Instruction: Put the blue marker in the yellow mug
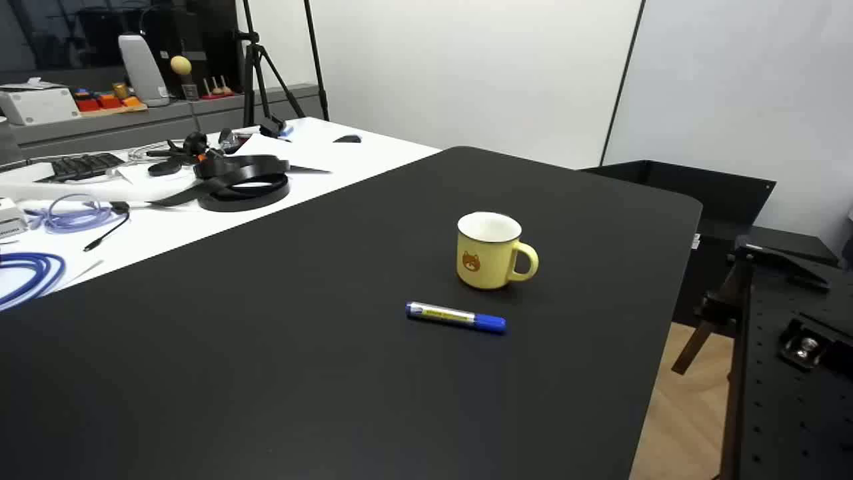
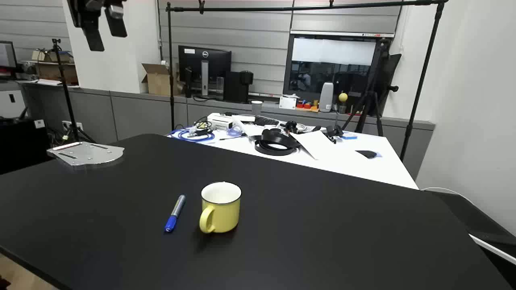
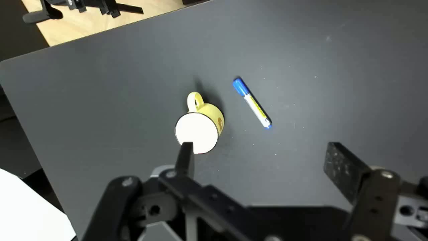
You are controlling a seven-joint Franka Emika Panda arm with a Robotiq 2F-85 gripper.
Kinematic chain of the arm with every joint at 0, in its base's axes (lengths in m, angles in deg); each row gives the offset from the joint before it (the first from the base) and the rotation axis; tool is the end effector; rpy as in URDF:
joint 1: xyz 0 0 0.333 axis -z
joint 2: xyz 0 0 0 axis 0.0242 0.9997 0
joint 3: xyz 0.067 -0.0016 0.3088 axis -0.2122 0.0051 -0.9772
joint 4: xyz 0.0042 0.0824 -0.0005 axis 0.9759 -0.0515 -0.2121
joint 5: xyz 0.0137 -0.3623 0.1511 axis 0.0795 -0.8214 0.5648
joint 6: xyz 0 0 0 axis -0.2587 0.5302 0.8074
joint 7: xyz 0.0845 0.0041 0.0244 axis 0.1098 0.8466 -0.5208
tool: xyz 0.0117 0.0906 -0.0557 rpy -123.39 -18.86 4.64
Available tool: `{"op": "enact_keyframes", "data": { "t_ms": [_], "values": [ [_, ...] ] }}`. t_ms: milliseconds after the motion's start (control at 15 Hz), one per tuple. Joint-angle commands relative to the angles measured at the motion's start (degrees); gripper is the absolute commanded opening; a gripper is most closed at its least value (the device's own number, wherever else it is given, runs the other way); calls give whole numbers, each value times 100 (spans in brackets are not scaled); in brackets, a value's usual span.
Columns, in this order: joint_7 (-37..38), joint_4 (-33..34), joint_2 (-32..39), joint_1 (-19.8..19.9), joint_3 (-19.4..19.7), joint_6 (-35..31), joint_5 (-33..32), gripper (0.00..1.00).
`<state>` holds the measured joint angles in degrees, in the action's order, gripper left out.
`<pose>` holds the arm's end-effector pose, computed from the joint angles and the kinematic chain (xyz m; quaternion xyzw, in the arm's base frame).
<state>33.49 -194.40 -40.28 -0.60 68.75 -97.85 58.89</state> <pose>0.3779 0.1302 0.4670 0.9873 -0.1058 0.0154 0.1177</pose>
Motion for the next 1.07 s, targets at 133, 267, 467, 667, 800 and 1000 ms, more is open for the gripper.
{"op": "enact_keyframes", "data": {
  "t_ms": [133,267,467,667,800,1000],
  "values": [
    [66,10,29,-170,150,2,-77,100],
    [66,10,29,-170,150,1,-77,100],
    [66,10,29,-170,150,1,-77,100],
    [-14,14,71,-168,188,-71,-69,100],
    [-355,41,258,-176,283,-236,-253,100],
    [-1571,58,673,-337,657,-786,-236,100]
  ]
}}
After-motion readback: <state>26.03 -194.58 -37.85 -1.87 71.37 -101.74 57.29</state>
